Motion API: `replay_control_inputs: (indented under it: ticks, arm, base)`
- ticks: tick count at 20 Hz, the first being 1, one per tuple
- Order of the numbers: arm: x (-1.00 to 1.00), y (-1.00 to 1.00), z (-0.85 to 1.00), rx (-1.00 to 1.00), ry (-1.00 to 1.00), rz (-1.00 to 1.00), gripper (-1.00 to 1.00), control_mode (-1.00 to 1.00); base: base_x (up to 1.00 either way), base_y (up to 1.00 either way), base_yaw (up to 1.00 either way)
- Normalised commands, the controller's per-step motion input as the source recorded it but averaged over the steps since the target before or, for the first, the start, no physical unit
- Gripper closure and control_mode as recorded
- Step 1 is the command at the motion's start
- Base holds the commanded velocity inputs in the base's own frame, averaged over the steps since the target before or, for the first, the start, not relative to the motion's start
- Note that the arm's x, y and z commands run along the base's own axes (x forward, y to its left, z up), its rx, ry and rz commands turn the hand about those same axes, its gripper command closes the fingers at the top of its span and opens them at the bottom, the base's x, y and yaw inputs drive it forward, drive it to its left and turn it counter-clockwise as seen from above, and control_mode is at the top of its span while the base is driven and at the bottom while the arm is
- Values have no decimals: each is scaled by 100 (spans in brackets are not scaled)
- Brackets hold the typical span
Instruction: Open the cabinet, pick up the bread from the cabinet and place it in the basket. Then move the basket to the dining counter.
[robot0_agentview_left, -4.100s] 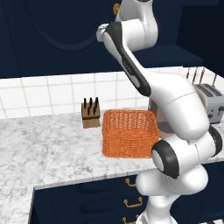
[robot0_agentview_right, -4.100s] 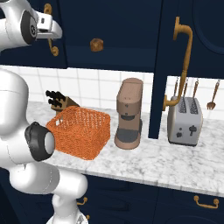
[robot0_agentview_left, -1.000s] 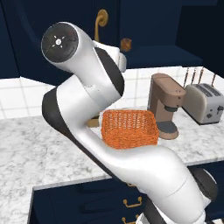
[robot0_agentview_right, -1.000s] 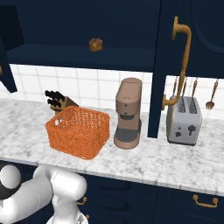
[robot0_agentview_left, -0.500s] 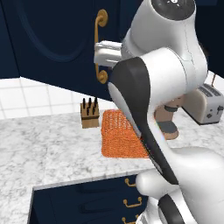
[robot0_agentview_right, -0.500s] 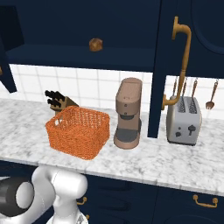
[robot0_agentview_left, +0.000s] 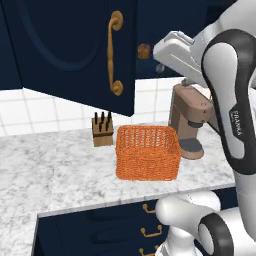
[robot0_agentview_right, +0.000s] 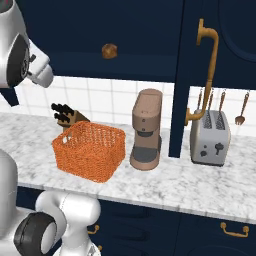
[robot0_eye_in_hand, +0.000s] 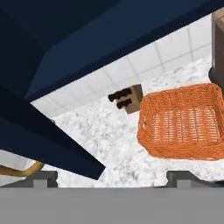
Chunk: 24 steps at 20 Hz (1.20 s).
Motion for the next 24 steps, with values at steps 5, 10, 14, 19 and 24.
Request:
replay_control_inputs:
  ticks: [5,10,14,19,24]
  arm:
    - [100,40,-18,41,28,9,-100,-100]
    - [96,45,-4,33,25,12,-100,-100]
    - [63,93,-7,20,18,9,-100,-100]
    - [-2,100,-4,17,9,14,-100,-100]
    - [-54,100,-8,9,2,14,-100,-100]
  base:
    - [0,0,0]
    - [0,0,0]
    - [0,0,0]
    - [0,0,0]
    - [0,0,0]
